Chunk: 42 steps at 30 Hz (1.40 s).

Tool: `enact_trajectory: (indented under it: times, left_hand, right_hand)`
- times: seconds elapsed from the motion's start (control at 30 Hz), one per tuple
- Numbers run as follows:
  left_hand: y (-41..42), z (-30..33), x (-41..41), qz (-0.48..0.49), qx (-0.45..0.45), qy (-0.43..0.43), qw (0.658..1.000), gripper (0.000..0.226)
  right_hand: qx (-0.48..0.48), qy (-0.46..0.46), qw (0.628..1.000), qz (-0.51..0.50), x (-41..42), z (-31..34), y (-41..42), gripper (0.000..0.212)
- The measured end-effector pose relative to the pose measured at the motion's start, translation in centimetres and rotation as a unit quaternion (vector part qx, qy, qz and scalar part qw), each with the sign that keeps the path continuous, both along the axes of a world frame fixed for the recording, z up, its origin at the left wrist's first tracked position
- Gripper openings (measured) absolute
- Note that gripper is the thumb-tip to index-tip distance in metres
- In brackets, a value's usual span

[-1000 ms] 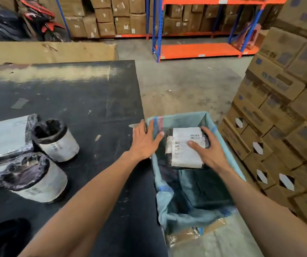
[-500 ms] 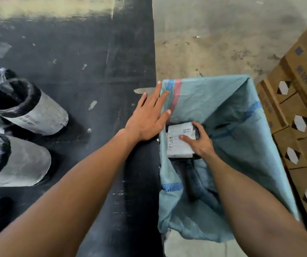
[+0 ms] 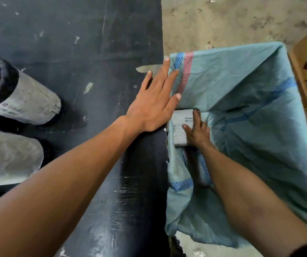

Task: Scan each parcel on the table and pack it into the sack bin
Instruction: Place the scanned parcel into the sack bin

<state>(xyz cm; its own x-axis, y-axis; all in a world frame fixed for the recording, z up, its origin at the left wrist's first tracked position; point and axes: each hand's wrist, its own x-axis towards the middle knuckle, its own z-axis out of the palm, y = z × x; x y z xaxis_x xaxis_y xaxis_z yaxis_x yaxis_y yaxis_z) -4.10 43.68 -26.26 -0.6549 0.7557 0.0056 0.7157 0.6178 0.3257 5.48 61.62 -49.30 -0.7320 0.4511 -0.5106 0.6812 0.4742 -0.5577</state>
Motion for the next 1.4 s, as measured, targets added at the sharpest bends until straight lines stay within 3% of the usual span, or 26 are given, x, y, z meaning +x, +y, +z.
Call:
enact_trajectory:
  times: [0.1,0.23,0.5,0.6,0.7,0.87,1.1,1.3,1.4]
  left_hand:
    - [-0.3,0.0,0.4,-0.003,0.003,-0.004,1.000,0.067]
    - [-0.1,0.2,0.3,-0.004,0.006,0.000,1.000,0.068]
    - [-0.1,-0.5,0.0,-0.002,0.006,0.001,1.000,0.066]
    - [-0.1,-0.5,-0.2,0.000,0.008,-0.001,1.000,0.064]
    - [-0.2,-0.5,0.0,0.008,0.010,-0.013,1.000,0.063]
    - [-0.1,0.0,0.4,0.024,0.020,-0.028,0.999,0.063]
    - [-1.8,2.5,2.4,0.073,0.097,-0.115,0.986,0.062]
    - [-6.0,6.7,3.6,0.073,-0.013,-0.049,0.996,0.062]
    - [-8.3,10.5,3.8,0.055,0.021,-0.014,0.998,0.057]
  right_hand:
    - [0.133,-0.069,0.985,0.086,0.3,0.7,-2.2,0.077]
    - [0.179,-0.084,0.964,0.178,0.5,-0.1,-4.3,0.072]
    - [0.128,-0.177,0.952,0.216,-0.8,1.0,-3.5,0.076]
    - [0.069,-0.210,0.949,0.223,-1.2,3.9,-2.7,0.075]
    - [0.069,-0.218,0.949,0.216,0.0,6.9,-2.0,0.074]
    - [0.086,-0.189,0.961,0.185,2.8,11.6,-0.7,0.074]
    - [0.130,-0.066,0.973,0.177,7.0,17.4,-0.7,0.074]
    - [0.152,-0.021,0.977,0.147,8.7,23.0,-3.3,0.074]
    - [0.173,0.019,0.977,0.125,8.5,26.5,-5.9,0.073]
